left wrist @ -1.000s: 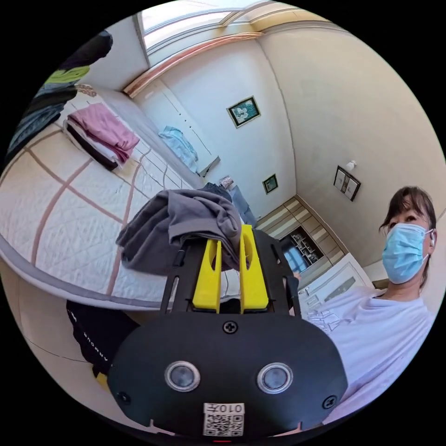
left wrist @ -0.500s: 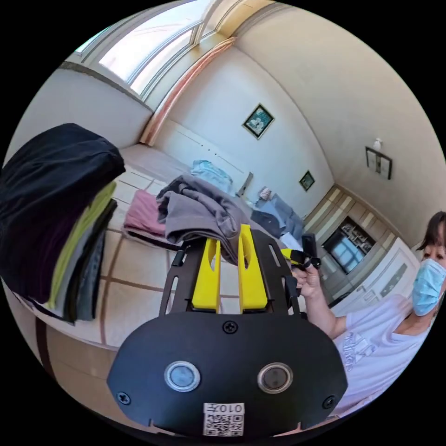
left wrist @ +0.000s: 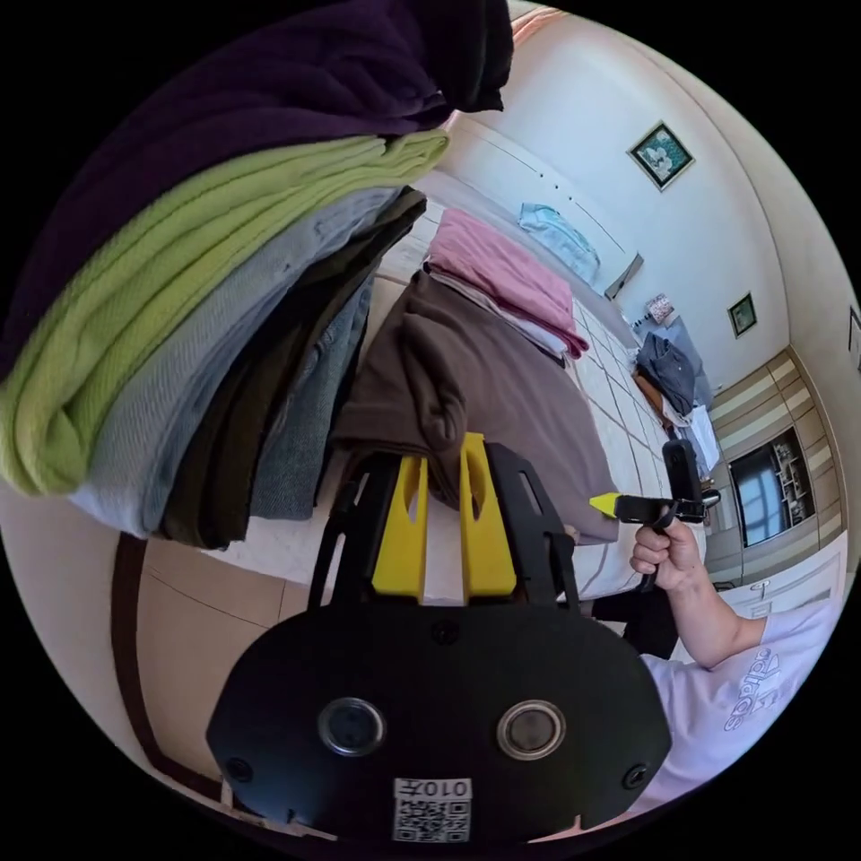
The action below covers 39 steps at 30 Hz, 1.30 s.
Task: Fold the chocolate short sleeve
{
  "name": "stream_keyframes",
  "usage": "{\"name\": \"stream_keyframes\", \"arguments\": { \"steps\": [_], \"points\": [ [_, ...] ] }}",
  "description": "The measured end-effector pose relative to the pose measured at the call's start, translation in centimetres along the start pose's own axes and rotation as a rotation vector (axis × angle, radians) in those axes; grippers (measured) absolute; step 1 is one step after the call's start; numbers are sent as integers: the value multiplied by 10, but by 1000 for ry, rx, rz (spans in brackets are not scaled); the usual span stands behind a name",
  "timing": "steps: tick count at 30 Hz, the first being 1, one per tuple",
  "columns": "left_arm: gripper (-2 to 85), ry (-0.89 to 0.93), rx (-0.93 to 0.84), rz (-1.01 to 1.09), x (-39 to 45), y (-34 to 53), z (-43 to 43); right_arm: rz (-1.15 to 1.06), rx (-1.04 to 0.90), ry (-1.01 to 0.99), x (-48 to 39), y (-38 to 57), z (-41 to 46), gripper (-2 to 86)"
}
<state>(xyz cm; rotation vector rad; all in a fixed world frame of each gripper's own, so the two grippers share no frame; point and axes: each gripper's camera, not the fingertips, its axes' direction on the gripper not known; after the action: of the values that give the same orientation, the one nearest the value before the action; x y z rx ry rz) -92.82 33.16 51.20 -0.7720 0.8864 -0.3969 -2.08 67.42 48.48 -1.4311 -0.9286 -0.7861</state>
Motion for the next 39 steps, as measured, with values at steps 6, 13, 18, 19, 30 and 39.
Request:
{"name": "stream_keyframes", "arguments": {
  "steps": [6, 13, 18, 19, 30, 39],
  "points": [
    [90, 152, 80, -164, -17, 30, 0, 47, -13, -51, 6, -6, -1, 44],
    [97, -32, 71, -128, 10, 42, -1, 47, 0, -31, 1, -7, 0, 44],
    [96, 34, 118, -177, 14, 56, 1, 63, 8, -54, 5, -3, -3, 45],
    [94, 32, 130, -190, 16, 60, 0, 63, 10, -56, 5, -2, -3, 45],
    [49, -431, 198, 175, 157, 74, -15, -2, 68, 80, -11, 28, -15, 48],
    [2, -521, -4, 134, 148, 54, 74, -12, 22, 144, -17, 57, -22, 45]
  ]
}}
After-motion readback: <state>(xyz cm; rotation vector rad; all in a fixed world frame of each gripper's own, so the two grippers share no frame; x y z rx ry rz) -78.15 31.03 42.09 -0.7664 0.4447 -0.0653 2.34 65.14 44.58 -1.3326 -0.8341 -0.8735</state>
